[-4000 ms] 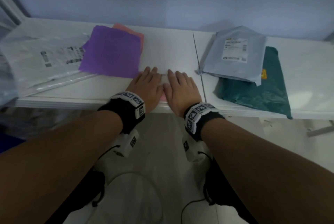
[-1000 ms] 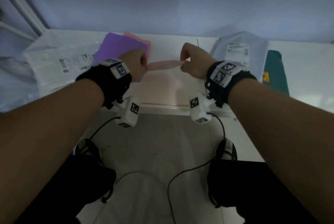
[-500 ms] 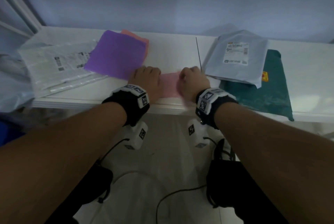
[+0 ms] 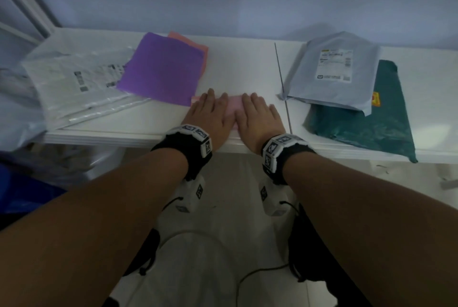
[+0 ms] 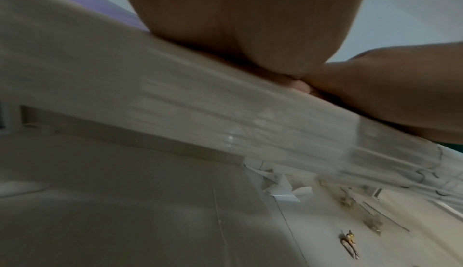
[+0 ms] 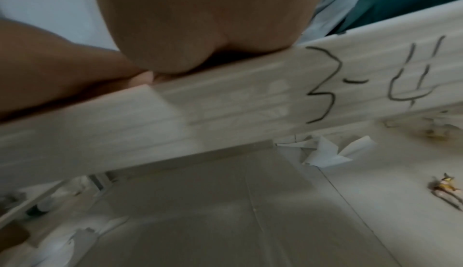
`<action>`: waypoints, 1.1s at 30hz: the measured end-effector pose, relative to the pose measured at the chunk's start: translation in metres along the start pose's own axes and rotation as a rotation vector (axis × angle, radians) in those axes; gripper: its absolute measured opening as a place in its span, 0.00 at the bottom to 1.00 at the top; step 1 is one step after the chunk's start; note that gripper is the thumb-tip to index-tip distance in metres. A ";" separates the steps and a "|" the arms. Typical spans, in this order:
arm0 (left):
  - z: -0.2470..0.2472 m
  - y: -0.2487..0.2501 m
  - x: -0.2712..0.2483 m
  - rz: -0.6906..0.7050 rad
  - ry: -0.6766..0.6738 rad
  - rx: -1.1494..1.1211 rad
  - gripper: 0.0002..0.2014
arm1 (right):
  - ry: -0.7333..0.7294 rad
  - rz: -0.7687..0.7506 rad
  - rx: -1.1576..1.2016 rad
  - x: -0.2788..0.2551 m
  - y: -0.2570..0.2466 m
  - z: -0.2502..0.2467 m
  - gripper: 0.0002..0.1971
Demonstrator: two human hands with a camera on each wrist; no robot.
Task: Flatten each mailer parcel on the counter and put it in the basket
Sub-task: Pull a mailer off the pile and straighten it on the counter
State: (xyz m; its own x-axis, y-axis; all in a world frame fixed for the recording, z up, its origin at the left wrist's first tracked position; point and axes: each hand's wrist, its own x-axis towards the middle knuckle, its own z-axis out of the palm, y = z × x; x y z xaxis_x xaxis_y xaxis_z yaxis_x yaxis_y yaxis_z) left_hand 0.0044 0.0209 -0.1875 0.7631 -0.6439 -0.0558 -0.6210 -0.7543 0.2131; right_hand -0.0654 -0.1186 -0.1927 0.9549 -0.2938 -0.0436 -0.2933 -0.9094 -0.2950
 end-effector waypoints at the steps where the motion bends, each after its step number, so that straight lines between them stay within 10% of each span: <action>1: 0.000 0.002 -0.001 -0.009 0.004 0.006 0.31 | 0.003 0.002 -0.012 -0.002 0.001 -0.001 0.30; 6: -0.004 -0.002 -0.001 0.024 -0.071 -0.027 0.30 | 0.163 -0.022 -0.113 -0.009 0.000 -0.008 0.24; 33: -0.008 -0.019 -0.017 -0.130 -0.104 0.161 0.40 | -0.157 -0.008 -0.003 0.000 0.003 -0.012 0.31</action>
State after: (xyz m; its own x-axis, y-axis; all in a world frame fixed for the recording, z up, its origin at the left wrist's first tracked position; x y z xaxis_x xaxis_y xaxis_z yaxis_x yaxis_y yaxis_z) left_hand 0.0052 0.0471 -0.1826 0.8210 -0.5436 -0.1746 -0.5458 -0.8370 0.0395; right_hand -0.0669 -0.1245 -0.1817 0.9528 -0.2368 -0.1901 -0.2852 -0.9127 -0.2927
